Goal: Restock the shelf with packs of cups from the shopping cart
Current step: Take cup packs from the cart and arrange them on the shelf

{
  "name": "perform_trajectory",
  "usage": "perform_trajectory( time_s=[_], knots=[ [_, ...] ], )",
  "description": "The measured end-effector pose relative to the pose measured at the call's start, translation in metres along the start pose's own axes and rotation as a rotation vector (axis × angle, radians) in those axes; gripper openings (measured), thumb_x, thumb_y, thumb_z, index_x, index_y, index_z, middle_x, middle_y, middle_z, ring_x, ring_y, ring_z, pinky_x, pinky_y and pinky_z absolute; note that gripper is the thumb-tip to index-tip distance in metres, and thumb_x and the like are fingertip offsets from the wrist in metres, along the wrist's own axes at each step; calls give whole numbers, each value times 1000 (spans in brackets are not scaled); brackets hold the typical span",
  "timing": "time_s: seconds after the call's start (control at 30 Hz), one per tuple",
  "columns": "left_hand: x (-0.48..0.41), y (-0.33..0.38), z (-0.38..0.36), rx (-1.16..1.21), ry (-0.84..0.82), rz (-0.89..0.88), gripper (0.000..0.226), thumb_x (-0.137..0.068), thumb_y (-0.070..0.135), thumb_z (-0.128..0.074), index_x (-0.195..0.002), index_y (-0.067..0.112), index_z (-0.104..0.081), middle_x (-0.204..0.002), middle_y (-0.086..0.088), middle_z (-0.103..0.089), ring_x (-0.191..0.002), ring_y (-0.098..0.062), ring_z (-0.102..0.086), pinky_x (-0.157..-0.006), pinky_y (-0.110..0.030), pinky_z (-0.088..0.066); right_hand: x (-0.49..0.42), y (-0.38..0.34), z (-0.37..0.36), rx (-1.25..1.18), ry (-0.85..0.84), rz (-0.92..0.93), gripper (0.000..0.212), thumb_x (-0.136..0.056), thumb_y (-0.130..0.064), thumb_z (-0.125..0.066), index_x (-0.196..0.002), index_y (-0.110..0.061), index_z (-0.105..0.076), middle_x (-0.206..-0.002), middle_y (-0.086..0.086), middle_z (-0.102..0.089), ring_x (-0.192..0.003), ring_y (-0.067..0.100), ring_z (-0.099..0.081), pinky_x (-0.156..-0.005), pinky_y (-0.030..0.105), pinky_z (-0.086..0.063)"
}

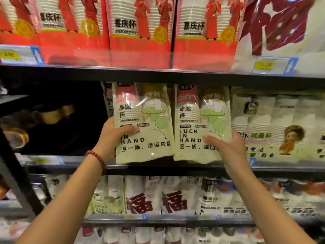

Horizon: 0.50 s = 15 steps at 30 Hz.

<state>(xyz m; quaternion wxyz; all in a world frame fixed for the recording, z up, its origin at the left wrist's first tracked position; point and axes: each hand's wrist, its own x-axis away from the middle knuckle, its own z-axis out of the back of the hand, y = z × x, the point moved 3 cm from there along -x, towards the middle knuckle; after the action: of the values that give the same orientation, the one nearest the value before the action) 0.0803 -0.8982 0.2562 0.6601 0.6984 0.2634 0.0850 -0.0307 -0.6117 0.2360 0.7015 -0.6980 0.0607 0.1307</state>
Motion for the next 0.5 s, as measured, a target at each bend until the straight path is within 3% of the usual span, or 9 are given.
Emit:
perform_trajectory(
  time_s=[0.17,0.27,0.4,0.5],
  knots=[
    [-21,-12,-4,-100,-17,-77,41,-66,0,-74,-103,9,-60,-97,-12,-72,-85,-27,-72,-61,-34,-58,-16,9,-3,16,51,32,52,-63,-18,-85,-110,-18,-62,-102,-3,-70,-94,13,-67,-80,34,-56],
    [-33,-25,-5,-145,21,-75,56,-64,0,-79,-113,4,-52,-106,-13,-68,-91,-26,-70,-67,-36,-59,-22,21,-5,114,96,67,61,-56,-34,-86,-109,-26,-57,-106,-5,-65,-98,16,-62,-85,41,-53],
    [-44,-36,-4,-230,48,-68,82,-49,19,-89,-117,0,-46,-109,-15,-65,-93,-27,-69,-72,-43,-59,-26,26,-10,244,153,151,63,-63,-28,-85,-115,-22,-49,-101,-13,-55,-98,16,-56,-82,34,-47],
    [-49,-44,-3,-258,86,-56,67,-60,1,-85,-111,5,-42,-108,-12,-61,-94,-23,-65,-70,-36,-56,-33,31,-13,266,147,165,74,-64,-29,-85,-125,-17,-44,-110,-5,-56,-102,17,-56,-86,35,-48]
  ],
)
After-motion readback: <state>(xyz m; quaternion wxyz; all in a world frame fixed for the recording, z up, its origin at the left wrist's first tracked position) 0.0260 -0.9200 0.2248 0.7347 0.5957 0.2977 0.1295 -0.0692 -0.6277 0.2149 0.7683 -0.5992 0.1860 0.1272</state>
